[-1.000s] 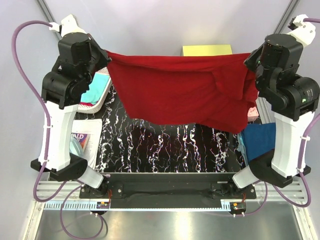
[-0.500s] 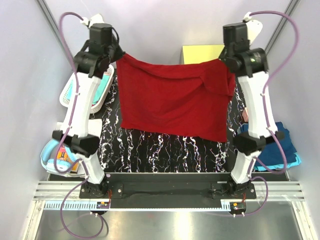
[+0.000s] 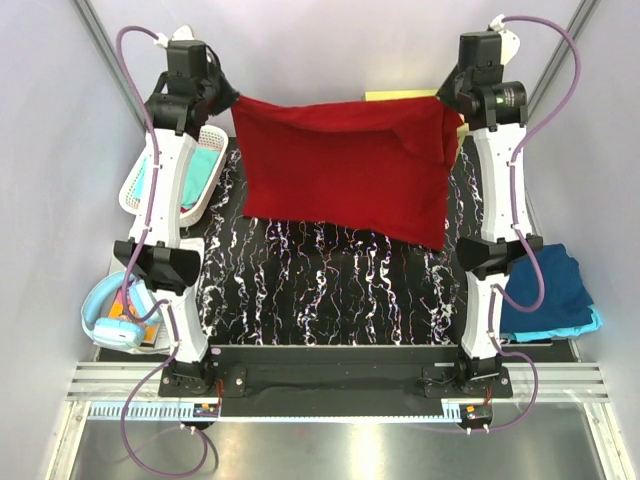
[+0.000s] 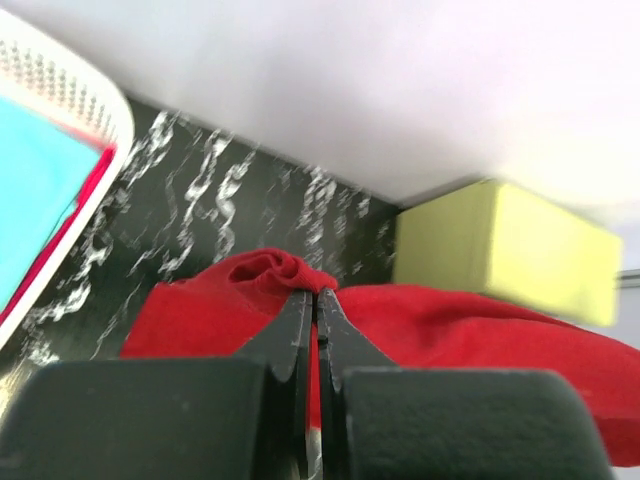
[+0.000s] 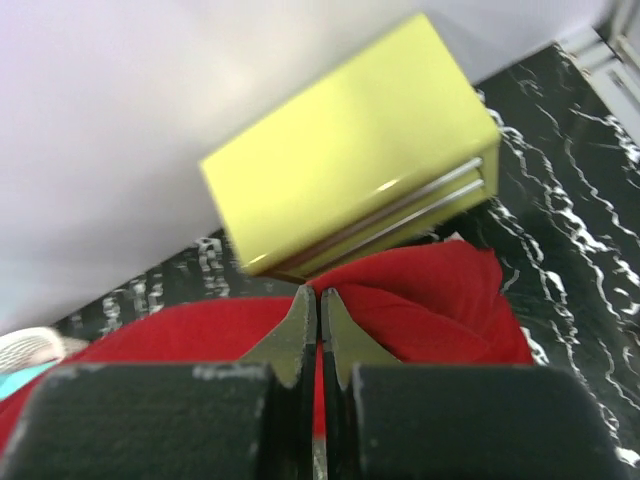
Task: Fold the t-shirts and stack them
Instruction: Flatten out the tshirt
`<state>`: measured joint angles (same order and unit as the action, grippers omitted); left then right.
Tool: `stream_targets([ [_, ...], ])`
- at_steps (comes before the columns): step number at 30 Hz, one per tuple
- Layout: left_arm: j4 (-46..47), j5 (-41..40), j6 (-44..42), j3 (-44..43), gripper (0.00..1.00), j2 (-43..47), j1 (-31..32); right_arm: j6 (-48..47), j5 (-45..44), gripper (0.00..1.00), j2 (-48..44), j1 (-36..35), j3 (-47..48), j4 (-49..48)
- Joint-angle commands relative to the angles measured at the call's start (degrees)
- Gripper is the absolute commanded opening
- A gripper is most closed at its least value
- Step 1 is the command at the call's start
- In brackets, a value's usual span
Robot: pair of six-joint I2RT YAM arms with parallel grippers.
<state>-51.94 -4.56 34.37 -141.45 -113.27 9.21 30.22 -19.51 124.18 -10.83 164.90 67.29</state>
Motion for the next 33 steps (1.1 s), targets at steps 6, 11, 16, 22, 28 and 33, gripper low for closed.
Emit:
stream_targets([
  [6,6.5,0.6,-3.0,-8.1,0.00,14.8,5.6,-7.0,-7.1,0.00,-18.1,-9.5,-1.0,-6.0],
  [11,4.9,-1.5,-6.4,-2.3,0.00,17.6,7.7,-8.3,-12.8,0.00,-20.1,-12.9,-8.5,-4.9],
  [16,8.2,-4.9,-9.1,16.2,0.00,18.3,8.3,-8.2,-16.4,0.00,-25.5,-12.9,-36.2,-14.3],
  [22,18.4,-4.1,-7.2,42.6,0.00,22.1,7.6,-2.9,-13.5,0.00,-36.4,-12.1,-67.5,-26.2],
  [28,20.9,-2.8,-6.9,52.8,0.00,24.5,9.2,1.7,-10.0,0.00,-39.1,-12.5,-77.9,-25.4],
  [33,20.2,-4.8,-6.5,60.0,0.00,31.6,12.4,3.9,-9.7,0.00,-43.6,-14.9,-83.6,-23.2],
])
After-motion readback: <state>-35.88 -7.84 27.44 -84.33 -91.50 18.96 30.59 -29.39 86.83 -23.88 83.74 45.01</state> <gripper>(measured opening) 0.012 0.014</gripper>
